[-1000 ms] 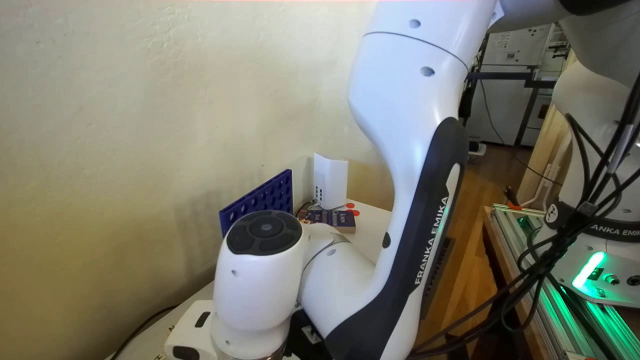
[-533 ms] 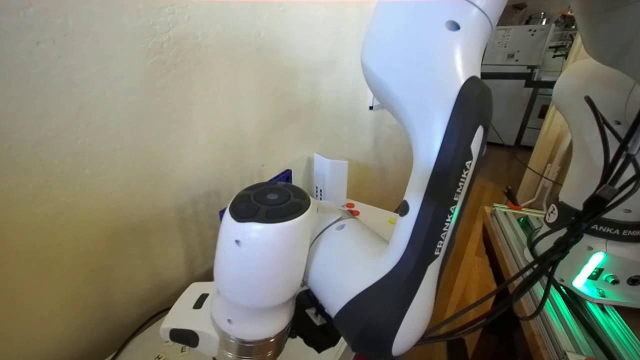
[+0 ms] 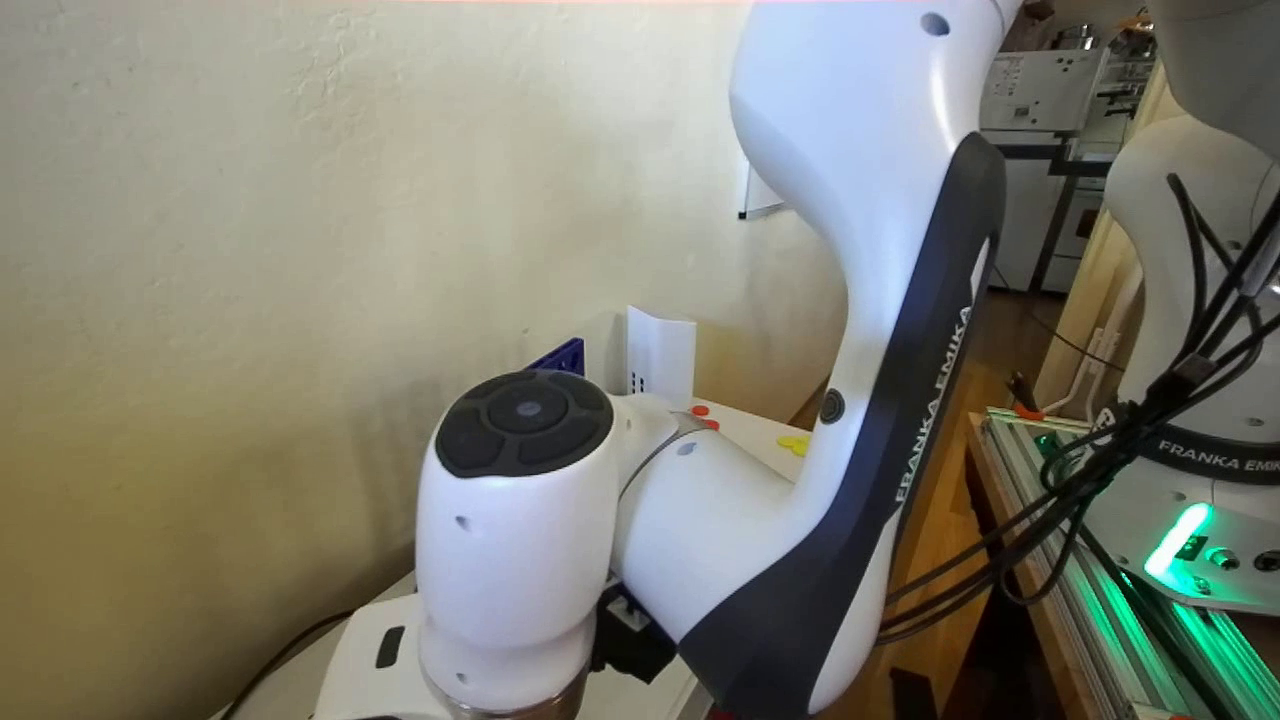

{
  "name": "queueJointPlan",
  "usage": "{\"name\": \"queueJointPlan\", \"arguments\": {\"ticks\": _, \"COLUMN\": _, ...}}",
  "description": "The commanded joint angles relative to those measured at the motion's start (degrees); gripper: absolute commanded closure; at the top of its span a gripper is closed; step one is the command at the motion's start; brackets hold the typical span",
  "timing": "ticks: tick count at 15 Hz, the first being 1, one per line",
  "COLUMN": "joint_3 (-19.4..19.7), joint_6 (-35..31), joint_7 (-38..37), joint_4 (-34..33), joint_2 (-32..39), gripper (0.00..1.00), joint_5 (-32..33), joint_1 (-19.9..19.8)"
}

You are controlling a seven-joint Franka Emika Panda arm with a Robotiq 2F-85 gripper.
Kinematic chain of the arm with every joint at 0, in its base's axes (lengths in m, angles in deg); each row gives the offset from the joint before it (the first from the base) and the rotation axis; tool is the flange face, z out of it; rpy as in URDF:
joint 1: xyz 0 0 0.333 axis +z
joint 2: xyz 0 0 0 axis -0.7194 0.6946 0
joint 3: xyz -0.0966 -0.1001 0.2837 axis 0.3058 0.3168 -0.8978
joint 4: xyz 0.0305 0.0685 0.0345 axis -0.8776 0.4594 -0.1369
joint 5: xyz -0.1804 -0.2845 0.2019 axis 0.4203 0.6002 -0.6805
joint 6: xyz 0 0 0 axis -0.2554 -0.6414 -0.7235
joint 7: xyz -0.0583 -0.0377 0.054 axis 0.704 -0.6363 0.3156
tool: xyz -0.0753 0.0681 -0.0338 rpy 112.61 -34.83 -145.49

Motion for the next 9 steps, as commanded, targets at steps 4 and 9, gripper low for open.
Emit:
{"name": "queueJointPlan", "arguments": {"ticks": 4, "joint_3": -2.0, "joint_6": 0.4, "joint_7": 3.1, "joint_4": -2.1, "joint_2": 1.7, "gripper": 0.05, "joint_5": 1.8, "joint_1": -2.2}}
{"name": "queueJointPlan", "arguments": {"ticks": 9, "joint_3": -1.7, "joint_6": -0.2, "joint_7": 2.8, "joint_4": -1.3, "joint_2": 1.3, "gripper": 0.05, "joint_5": 2.5, "joint_1": -2.2}}
